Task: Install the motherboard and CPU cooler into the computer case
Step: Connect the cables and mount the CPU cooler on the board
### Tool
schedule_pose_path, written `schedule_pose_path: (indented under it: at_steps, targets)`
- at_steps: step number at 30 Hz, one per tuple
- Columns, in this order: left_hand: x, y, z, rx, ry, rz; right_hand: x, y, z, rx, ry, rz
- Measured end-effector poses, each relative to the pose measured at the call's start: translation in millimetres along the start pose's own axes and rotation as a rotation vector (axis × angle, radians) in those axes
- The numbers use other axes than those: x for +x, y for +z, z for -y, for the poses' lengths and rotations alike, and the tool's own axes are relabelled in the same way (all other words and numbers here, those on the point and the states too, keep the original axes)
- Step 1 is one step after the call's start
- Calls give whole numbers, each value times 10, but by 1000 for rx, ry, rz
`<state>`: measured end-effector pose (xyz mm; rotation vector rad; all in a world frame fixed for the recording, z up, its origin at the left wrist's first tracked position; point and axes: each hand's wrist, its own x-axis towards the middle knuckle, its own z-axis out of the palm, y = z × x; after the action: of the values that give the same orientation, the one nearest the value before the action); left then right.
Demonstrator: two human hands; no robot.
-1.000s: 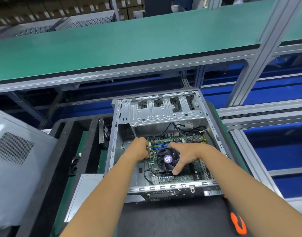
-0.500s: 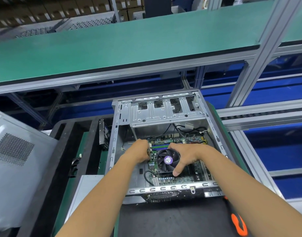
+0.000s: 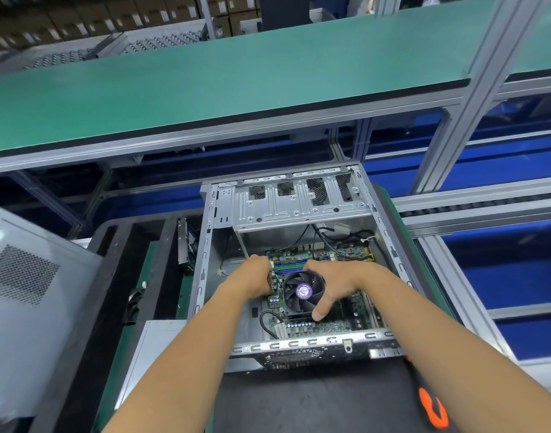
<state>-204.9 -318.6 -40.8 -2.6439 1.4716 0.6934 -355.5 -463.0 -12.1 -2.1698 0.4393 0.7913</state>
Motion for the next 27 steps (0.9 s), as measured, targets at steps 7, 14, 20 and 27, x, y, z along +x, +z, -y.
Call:
schedule_pose_path:
  at_steps: [7, 14, 20, 27]
  targets:
    - [7, -42, -5, 33, -19, -32, -4, 0, 1, -11, -3, 1]
    - [10, -10, -11, -14, 2, -17, 2, -1, 2, -8, -4, 2]
    - [8, 5, -26, 39, -1, -9, 2, -4, 4, -20, -1, 0]
    - [18, 1, 2, 18, 3, -33, -2, -4, 0, -37, -2, -7]
